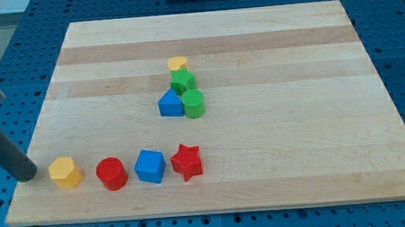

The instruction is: Separate the triangle and green circle from the green star

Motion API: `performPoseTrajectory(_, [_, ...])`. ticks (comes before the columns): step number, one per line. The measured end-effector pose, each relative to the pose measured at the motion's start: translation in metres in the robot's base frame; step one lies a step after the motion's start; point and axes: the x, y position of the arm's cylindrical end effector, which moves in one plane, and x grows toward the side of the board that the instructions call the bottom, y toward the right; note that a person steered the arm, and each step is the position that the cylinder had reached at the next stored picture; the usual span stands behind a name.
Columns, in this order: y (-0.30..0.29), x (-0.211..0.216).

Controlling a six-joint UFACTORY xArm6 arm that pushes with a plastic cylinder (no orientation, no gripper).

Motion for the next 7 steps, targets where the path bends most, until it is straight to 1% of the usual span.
performPoseTrajectory(1, [0.044, 0.0])
performPoseTrajectory(2, [0.066, 0.0])
performPoseTrajectory(3, [0.063, -0.013])
performPoseTrajectory(4, [0.074, -0.05])
performPoseTrajectory(5, [0.115, -0.074])
performPoseTrajectory(6, [0.142, -0.094])
performPoseTrajectory(7, [0.186, -0.105])
